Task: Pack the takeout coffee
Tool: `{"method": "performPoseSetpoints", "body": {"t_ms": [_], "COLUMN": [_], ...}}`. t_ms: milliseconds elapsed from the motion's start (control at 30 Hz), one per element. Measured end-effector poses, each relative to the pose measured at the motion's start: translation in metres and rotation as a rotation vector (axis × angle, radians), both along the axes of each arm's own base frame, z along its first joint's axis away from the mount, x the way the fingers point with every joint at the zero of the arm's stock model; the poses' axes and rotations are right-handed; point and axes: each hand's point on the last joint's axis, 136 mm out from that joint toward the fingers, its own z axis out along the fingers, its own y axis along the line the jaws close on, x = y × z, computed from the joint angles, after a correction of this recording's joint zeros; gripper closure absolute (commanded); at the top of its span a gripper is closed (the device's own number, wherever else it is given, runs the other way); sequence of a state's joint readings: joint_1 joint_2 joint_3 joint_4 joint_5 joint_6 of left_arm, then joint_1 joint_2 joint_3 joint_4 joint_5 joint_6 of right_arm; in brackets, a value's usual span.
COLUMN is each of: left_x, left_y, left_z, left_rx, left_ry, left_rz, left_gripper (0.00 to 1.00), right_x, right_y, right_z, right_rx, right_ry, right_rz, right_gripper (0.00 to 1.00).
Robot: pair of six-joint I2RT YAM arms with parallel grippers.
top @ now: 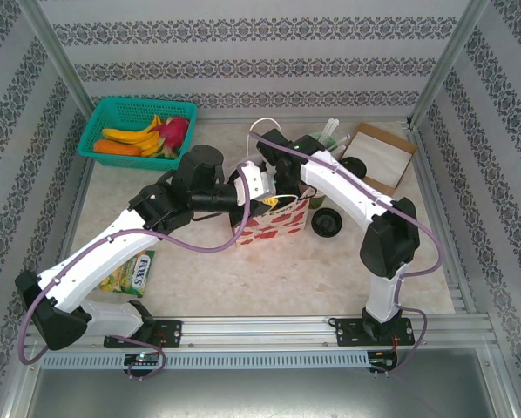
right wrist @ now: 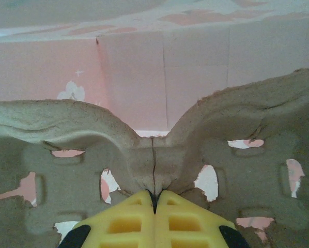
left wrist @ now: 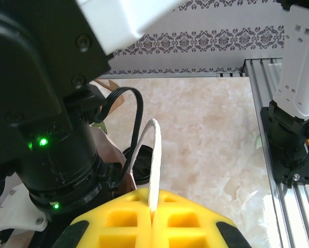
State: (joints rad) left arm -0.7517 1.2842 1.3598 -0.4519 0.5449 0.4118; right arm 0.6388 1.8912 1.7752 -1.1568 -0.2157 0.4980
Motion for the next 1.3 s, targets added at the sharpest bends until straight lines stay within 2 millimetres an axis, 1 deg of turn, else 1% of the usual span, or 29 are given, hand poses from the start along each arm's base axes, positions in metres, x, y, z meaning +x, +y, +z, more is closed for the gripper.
{"method": "performPoseSetpoints", "body": {"t_ms": [200,467,533,633,700,767,867,933,967,1033,1100,1133,1233,1300], "left_x": [0.000,-0.006,-0.006,-0.002,0.002,0.006,0.014,0.022,0.027,0.042,0.063,0.077,0.115,0.137], "left_y": [0.002,0.007,0.008,0.009,0.010,0.012,0.020,0.031,0.037,0.052,0.069,0.080,0.113,0.132], "left_z": [0.003,0.014,0.015,0.014,0.012,0.011,0.012,0.017,0.019,0.027,0.037,0.040,0.044,0.044], "left_rx": [-0.004,-0.041,-0.043,-0.039,-0.037,-0.052,-0.074,-0.101,-0.112,-0.150,-0.192,-0.214,-0.268,-0.300], "left_ry": [-0.008,-0.026,-0.031,-0.031,-0.027,-0.017,-0.013,-0.015,-0.019,-0.025,-0.029,-0.025,0.019,0.056], "left_rz": [0.007,0.014,0.019,0.042,0.062,0.083,0.119,0.164,0.185,0.266,0.373,0.447,0.664,0.783], "left_gripper": [1.00,1.00,0.96,0.93,0.76,0.64,0.53,0.43,0.40,0.34,0.31,0.29,0.29,0.25], "right_x": [0.003,0.009,0.010,0.009,0.007,0.004,0.003,0.003,0.003,0.003,0.004,0.004,0.003,0.003], "right_y": [0.001,0.002,0.002,0.001,0.002,0.003,0.005,0.006,0.006,0.006,0.007,0.007,0.006,0.006], "right_z": [-0.006,-0.024,-0.028,-0.035,-0.042,-0.047,-0.051,-0.052,-0.053,-0.056,-0.059,-0.061,-0.070,-0.076], "right_rx": [-0.030,-0.054,-0.057,-0.072,-0.080,-0.089,-0.089,-0.086,-0.086,-0.085,-0.082,-0.081,-0.080,-0.081], "right_ry": [-0.020,-0.046,-0.048,-0.056,-0.058,-0.061,-0.064,-0.069,-0.070,-0.071,-0.073,-0.076,-0.075,-0.074], "right_rz": [0.001,-0.003,-0.003,0.008,0.023,0.039,0.054,0.058,0.059,0.058,0.058,0.057,0.050,0.046], "right_gripper": [1.00,1.00,1.00,1.00,1.00,1.00,1.00,1.00,1.00,1.00,1.00,1.00,1.00,1.00]}}
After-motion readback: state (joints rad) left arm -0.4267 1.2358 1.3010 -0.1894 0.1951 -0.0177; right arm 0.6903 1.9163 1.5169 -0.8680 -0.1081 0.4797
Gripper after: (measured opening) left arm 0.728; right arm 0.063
